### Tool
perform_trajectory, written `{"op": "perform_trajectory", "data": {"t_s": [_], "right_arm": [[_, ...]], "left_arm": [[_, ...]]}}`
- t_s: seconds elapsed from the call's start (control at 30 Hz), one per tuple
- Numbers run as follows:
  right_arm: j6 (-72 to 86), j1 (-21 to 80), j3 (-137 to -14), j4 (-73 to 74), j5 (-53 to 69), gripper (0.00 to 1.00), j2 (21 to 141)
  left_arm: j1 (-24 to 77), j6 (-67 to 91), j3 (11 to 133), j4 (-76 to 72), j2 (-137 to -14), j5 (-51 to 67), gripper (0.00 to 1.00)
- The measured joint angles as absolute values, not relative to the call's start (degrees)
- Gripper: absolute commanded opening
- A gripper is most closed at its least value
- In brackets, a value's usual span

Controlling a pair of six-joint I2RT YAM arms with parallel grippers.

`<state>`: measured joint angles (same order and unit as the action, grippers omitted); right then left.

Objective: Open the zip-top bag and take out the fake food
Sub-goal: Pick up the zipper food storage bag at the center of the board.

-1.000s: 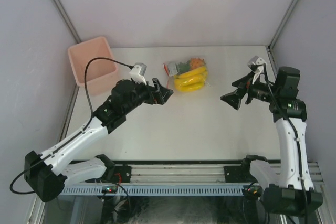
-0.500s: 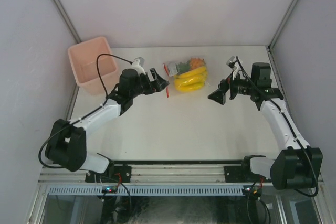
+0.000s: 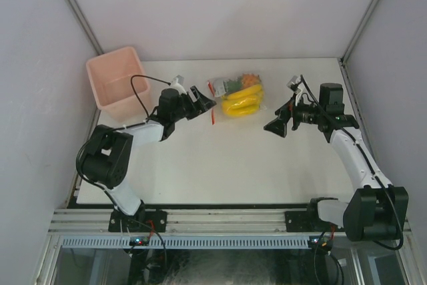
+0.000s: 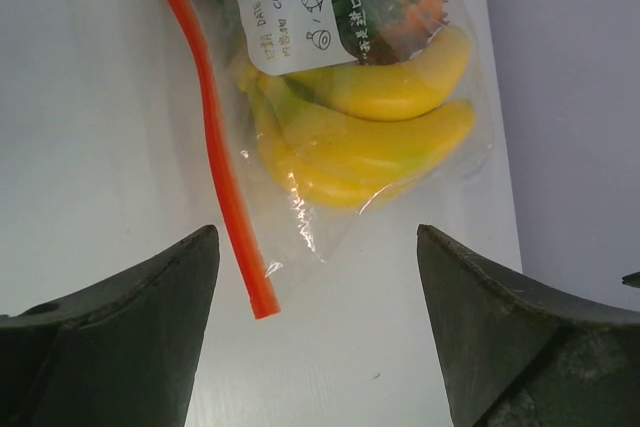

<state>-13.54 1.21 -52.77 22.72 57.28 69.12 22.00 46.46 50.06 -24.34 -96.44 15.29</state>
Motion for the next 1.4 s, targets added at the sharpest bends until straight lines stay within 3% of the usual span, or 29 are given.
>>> {"op": "perform_trajectory", "data": {"t_s": [0.63, 1.13, 1.4], "right_arm": [[-15.9, -1.8, -52.8, 23.8, 59.7, 1.00, 68.0], [-16.0, -1.8, -52.8, 23.9, 60.6, 1.00, 66.7], [-16.2, -1.8, -52.8, 24.1, 60.6, 1.00, 66.3]], "left_arm": [[22.0, 53.8, 50.1, -35.7, -104.3, 16.9, 0.79], [22.0, 57.7, 50.8, -37.0, -109.9, 16.5, 0.56], [22.0, 61.8, 50.8, -43.4, -115.0, 17.0, 0.54]]}}
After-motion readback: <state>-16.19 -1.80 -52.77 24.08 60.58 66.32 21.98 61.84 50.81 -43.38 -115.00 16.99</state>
